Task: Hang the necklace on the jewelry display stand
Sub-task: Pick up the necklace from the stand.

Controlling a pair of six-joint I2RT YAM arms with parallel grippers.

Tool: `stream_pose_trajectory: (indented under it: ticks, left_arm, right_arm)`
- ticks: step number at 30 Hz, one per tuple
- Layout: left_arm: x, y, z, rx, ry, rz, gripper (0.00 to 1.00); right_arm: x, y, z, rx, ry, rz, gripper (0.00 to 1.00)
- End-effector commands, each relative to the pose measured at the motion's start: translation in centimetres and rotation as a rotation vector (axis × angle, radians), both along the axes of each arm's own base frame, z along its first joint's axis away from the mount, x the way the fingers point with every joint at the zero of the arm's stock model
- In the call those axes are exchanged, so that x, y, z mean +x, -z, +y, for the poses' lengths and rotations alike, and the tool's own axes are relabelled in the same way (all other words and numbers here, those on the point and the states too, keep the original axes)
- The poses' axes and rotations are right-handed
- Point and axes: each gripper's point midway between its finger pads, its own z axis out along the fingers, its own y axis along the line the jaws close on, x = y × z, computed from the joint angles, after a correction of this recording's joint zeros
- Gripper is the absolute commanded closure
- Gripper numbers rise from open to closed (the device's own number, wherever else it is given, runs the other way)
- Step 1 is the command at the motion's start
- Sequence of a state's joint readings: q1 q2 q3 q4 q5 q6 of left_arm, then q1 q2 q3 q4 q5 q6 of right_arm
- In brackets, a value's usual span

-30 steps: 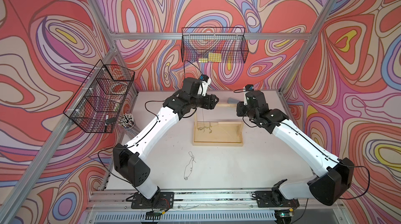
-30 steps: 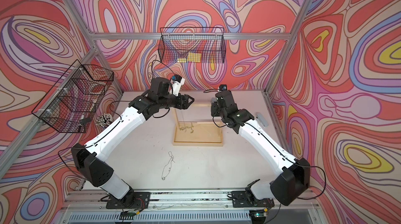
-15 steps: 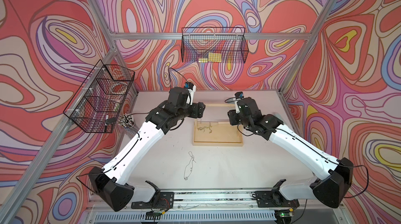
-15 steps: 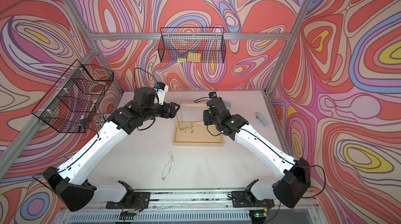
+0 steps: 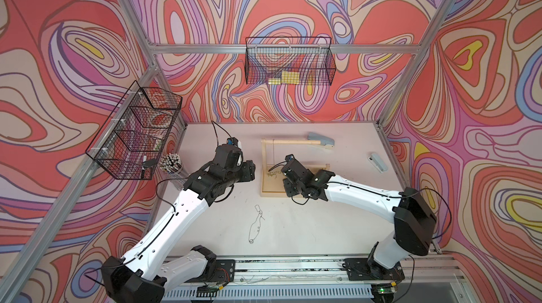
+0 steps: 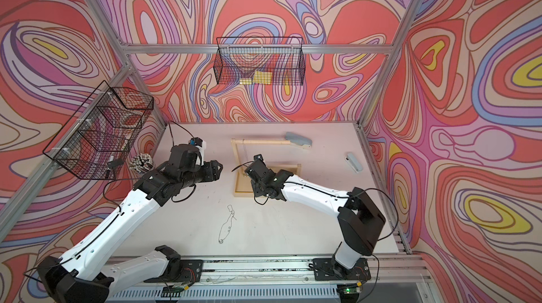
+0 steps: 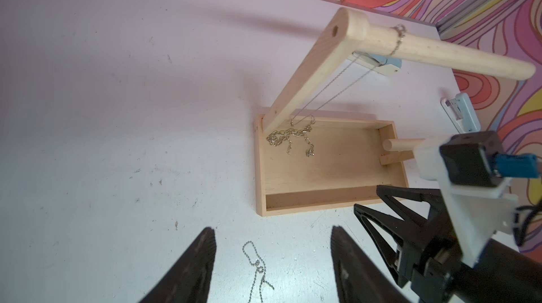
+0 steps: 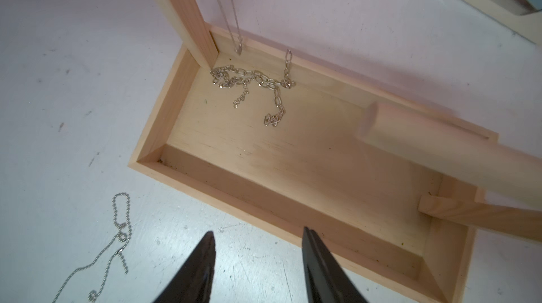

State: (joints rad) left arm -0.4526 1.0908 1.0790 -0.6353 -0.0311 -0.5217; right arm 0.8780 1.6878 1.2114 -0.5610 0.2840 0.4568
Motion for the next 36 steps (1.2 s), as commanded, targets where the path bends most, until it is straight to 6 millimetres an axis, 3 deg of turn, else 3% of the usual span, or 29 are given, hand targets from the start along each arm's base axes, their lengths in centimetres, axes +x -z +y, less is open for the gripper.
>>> stream_pose_trajectory:
  ticks: [1, 9, 13, 16, 21, 36]
  left_arm:
    - [-0.4, 0.1, 2.3, -0.017, -0.096, 0.008, 0.35]
    - [-0.6, 0.7, 3.8, -0.049, -0.130, 0.017, 0.33]
    - [-0.6, 0.8, 4.0, -0.051, -0.130, 0.014, 0.33]
    - [-0.6, 0.7, 4.2, -0.049, -0.131, 0.008, 0.33]
    - [-0.4, 0.7, 4.3, -0.052, -0.131, 0.008, 0.33]
    - [-0.1, 1.0, 4.5, -0.064, -0.132, 0.014, 0.32]
  right_arm:
    - [1.6, 0.5, 1.1, 0.003, 0.034, -0.017, 0.44]
    - [4.4, 4.5, 2.2, -0.095, 0.070, 0.028, 0.39]
    - [6.3, 6.0, 1.2, -0.076, 0.140, 0.053, 0.39]
    - [7.7, 6.2, 0.6, -0.066, 0.166, 0.045, 0.39]
    - [9.2, 6.4, 1.4, -0.082, 0.148, 0.021, 0.39]
    - [11.2, 9.1, 2.0, -0.078, 0.165, 0.040, 0.39]
